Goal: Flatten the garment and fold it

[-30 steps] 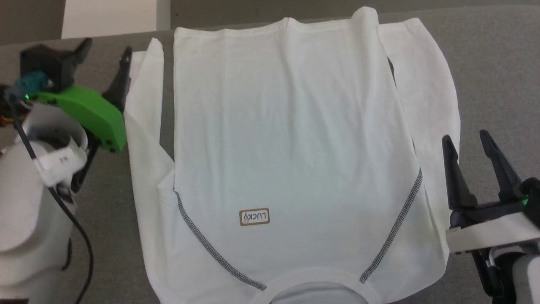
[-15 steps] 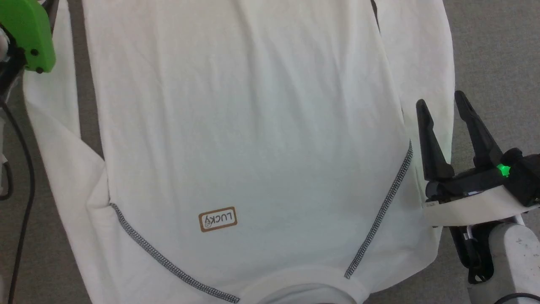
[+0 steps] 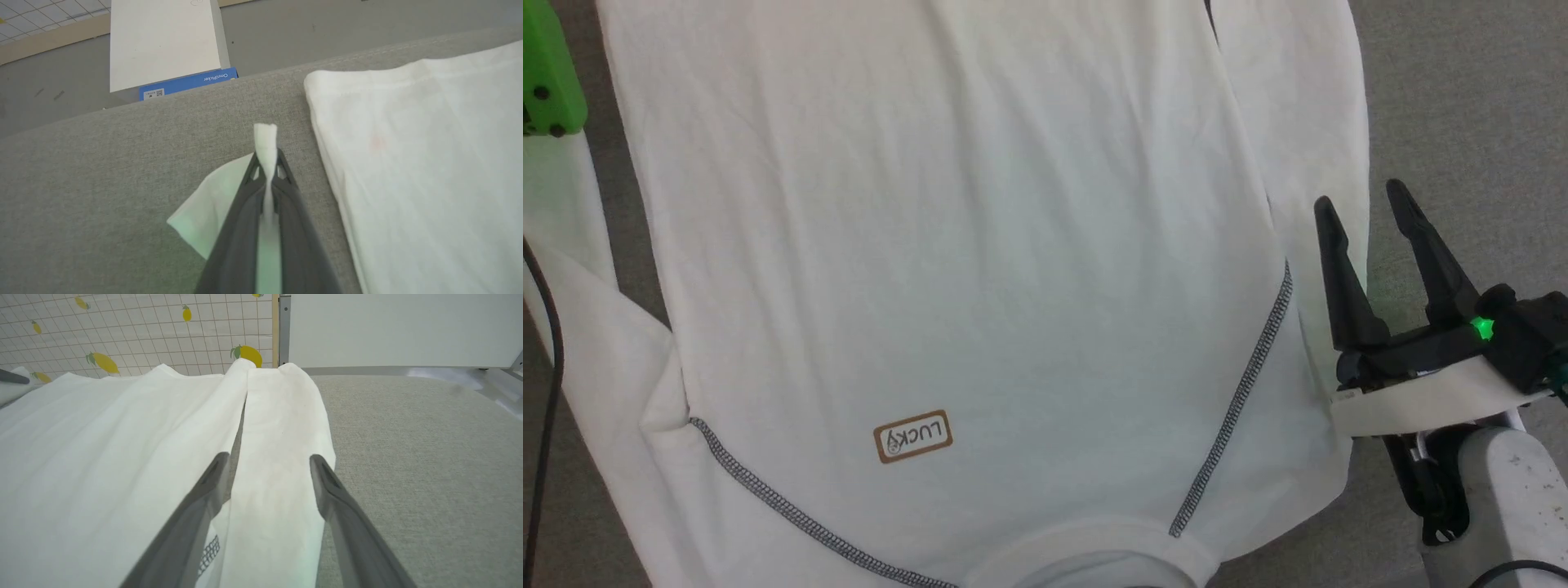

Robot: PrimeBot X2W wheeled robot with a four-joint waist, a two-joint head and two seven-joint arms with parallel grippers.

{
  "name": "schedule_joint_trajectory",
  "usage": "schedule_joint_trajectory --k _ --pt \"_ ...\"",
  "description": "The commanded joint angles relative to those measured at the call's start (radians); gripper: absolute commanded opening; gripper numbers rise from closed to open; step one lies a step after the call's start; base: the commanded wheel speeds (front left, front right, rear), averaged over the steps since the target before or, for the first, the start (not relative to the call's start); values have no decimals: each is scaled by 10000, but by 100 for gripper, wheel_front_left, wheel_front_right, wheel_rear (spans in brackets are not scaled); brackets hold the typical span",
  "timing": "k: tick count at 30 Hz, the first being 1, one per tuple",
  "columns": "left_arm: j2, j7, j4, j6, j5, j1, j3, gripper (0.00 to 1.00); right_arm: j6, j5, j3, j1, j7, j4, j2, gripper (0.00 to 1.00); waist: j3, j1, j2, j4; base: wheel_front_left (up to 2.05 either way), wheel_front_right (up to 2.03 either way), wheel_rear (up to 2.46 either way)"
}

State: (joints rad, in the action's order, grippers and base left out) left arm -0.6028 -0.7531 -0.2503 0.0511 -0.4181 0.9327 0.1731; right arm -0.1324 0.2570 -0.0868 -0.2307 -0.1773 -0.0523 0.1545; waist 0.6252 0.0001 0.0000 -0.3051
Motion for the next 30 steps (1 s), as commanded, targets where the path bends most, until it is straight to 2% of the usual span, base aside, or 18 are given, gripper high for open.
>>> schedule_joint_trajectory --k 1,12,20,26,30 --pt "-88 112 64 12 -11 -234 -24 0 17 40 19 -82 1 21 48 100 -427 -1 0 308 0 0 0" --pt "82 1824 719 -20 -388 -1638 -434 0 17 -130 398 814 720 -177 200 100 -2902 -1 0 1496 0 0 0" --pt "361 2831 2096 122 -616 -2575 -698 0 17 -306 897 1856 1374 -714 -5 100 -4286 -1 0 2210 0 0 0" --pt "836 2931 3823 367 -557 -3325 -283 0 17 -398 1087 2355 1763 -1206 -181 100 -4788 -1 0 2440 0 0 0" --pt "1397 2723 4948 324 -429 -3852 712 2 17 -424 1179 2504 1899 -1415 -247 100 -4917 -1 0 2516 0 0 0"
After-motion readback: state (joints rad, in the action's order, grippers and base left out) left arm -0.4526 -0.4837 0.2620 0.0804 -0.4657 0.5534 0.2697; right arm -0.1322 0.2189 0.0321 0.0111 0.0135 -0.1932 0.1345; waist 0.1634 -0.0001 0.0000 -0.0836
